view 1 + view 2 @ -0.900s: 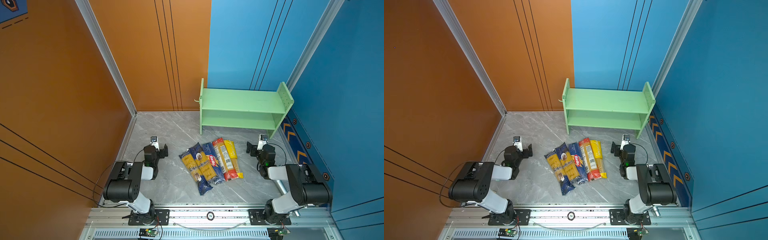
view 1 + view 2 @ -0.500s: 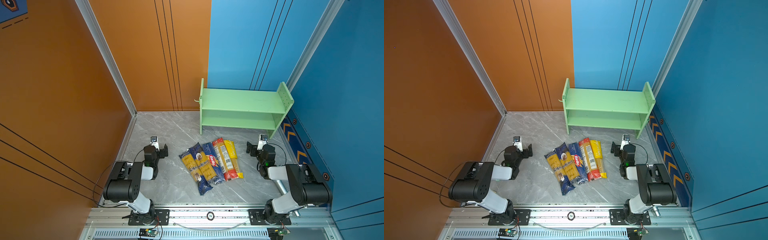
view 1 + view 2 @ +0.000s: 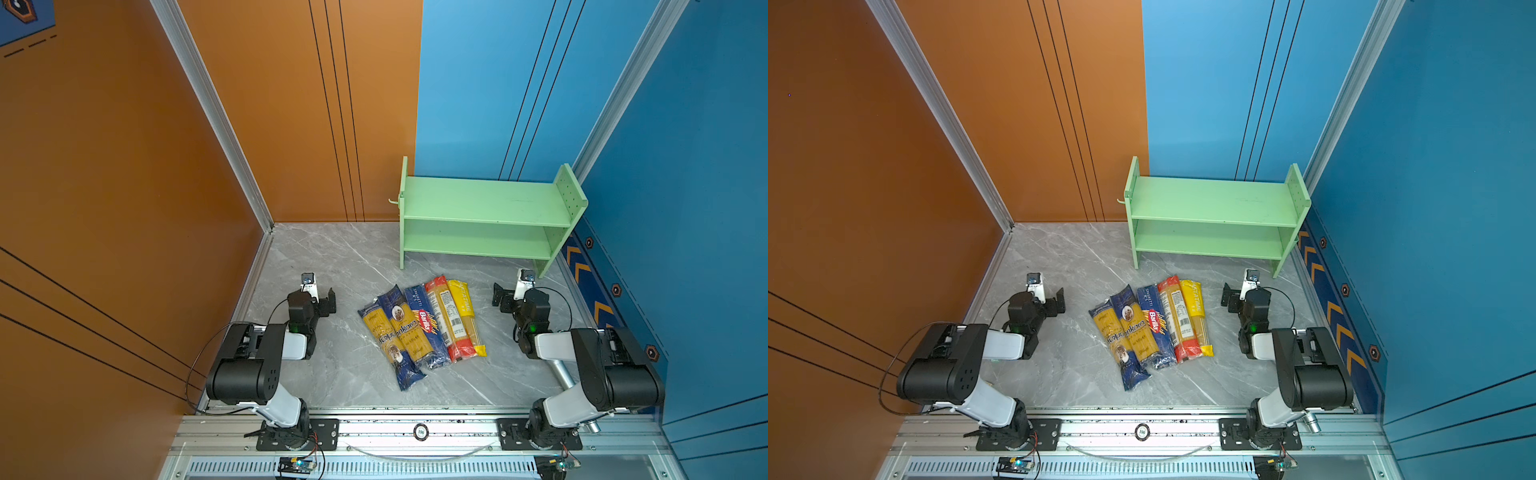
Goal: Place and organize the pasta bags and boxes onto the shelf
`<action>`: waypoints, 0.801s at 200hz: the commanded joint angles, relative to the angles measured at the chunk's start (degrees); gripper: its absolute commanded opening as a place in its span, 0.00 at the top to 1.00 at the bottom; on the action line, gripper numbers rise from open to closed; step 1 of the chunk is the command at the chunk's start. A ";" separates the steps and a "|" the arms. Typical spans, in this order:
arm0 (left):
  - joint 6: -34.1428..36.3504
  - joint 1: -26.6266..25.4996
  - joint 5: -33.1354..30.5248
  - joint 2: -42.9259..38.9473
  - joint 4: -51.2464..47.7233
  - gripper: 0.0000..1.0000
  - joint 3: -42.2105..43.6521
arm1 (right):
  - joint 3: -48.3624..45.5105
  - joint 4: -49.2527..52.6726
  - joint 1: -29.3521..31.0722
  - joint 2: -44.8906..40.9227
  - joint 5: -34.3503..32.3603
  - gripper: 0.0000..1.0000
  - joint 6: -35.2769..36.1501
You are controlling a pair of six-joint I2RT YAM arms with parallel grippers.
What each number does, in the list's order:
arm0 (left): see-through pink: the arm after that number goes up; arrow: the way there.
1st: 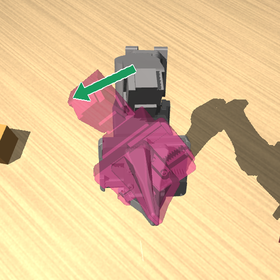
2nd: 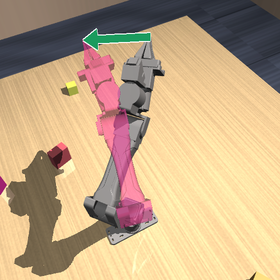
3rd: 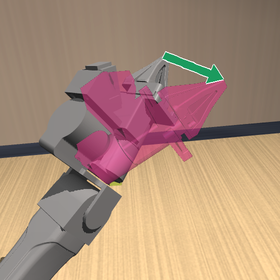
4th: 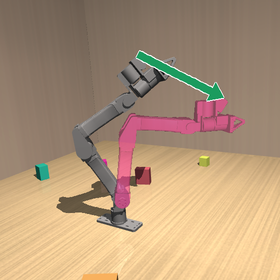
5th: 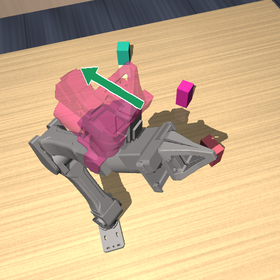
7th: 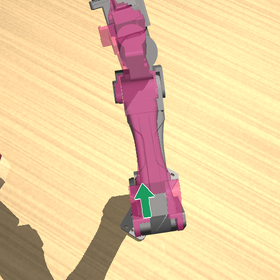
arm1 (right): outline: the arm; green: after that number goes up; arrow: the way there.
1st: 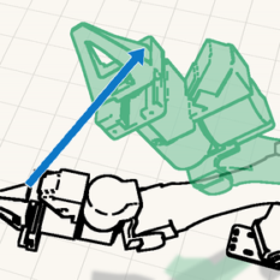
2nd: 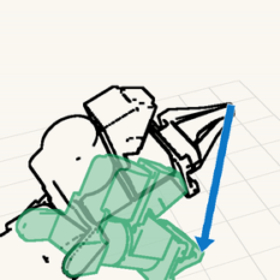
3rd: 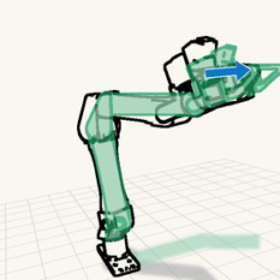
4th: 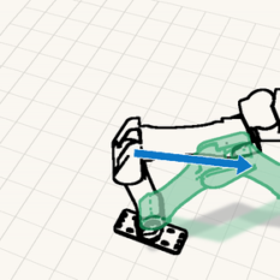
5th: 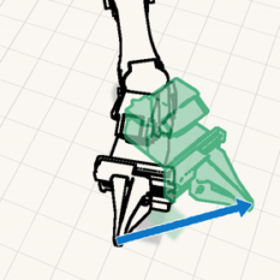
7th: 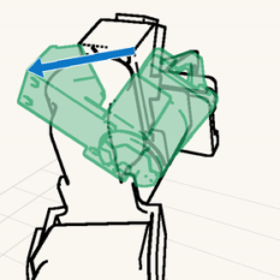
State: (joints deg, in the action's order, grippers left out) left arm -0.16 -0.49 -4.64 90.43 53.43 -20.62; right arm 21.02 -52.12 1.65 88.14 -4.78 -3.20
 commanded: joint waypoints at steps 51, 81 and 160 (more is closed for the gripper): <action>1.07 -0.56 -0.11 -0.91 -0.35 0.02 -0.94 | -0.99 -2.49 1.77 0.37 -5.82 0.00 0.74; 1.10 -0.49 0.39 -0.96 -0.36 0.02 -1.04 | -1.28 -2.90 1.95 0.37 -6.29 0.00 0.83; 2.36 -0.32 3.75 -1.67 -0.30 0.02 -0.72 | -3.44 -3.93 1.39 -3.75 -5.93 0.00 0.30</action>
State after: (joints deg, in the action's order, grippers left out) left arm 0.73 -0.51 -2.70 90.41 53.28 -20.62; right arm 18.02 -56.14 3.38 87.83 -10.55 -3.18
